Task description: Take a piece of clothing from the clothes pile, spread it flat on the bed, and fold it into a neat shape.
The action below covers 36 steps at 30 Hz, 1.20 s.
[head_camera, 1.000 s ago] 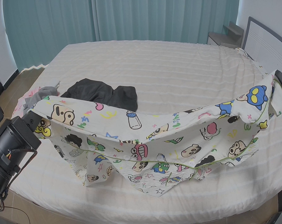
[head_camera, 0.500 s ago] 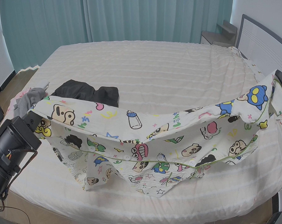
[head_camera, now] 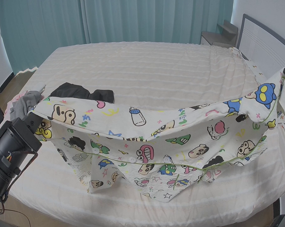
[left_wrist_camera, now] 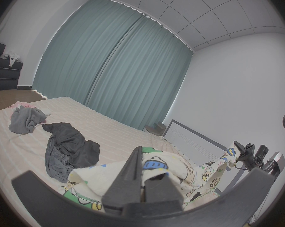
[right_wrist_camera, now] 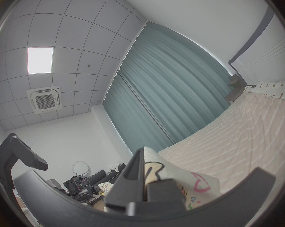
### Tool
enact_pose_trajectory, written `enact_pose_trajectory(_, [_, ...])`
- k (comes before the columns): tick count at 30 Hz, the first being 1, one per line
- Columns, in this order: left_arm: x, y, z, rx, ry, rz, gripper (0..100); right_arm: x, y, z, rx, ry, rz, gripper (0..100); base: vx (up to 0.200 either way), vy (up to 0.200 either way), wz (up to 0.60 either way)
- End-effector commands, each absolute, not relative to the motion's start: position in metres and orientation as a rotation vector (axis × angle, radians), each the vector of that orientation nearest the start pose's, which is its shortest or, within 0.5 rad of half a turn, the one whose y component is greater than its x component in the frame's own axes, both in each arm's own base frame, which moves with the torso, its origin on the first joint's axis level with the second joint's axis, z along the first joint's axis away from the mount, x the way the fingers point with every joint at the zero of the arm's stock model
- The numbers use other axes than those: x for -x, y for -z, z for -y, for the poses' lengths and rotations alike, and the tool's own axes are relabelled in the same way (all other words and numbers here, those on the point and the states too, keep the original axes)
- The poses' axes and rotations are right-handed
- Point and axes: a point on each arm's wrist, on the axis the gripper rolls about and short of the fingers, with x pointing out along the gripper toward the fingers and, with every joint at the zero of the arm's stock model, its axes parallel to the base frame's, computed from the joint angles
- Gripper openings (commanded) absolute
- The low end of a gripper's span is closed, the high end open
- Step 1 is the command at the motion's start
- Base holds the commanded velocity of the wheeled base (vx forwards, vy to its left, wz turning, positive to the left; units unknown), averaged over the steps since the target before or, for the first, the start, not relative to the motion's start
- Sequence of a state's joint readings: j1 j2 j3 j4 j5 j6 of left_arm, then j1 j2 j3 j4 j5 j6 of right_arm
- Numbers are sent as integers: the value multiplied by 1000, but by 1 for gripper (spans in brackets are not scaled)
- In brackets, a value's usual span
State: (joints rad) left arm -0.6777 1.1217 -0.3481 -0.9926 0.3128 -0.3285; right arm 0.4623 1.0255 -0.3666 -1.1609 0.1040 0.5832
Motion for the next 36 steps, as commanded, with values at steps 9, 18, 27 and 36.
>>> enact_pose_trajectory(9, [-118,-225,86,432,396,137,0,-101,-261,-53,-648,-693,345,0,-178,0,0])
enact_pose_trajectory(18, [-118,-225,86,431,396,138,0,-99,-263,-52,-641,-696,358,0,-89,0,0])
enact_pose_trajectory(27, [-117,-225,86,430,399,137,0,-92,-266,-49,-629,-705,392,0,0,0,0])
enact_pose_trajectory(36, [-118,-224,86,428,396,133,0,-91,-267,-48,-624,-706,398,0,0,-178,0])
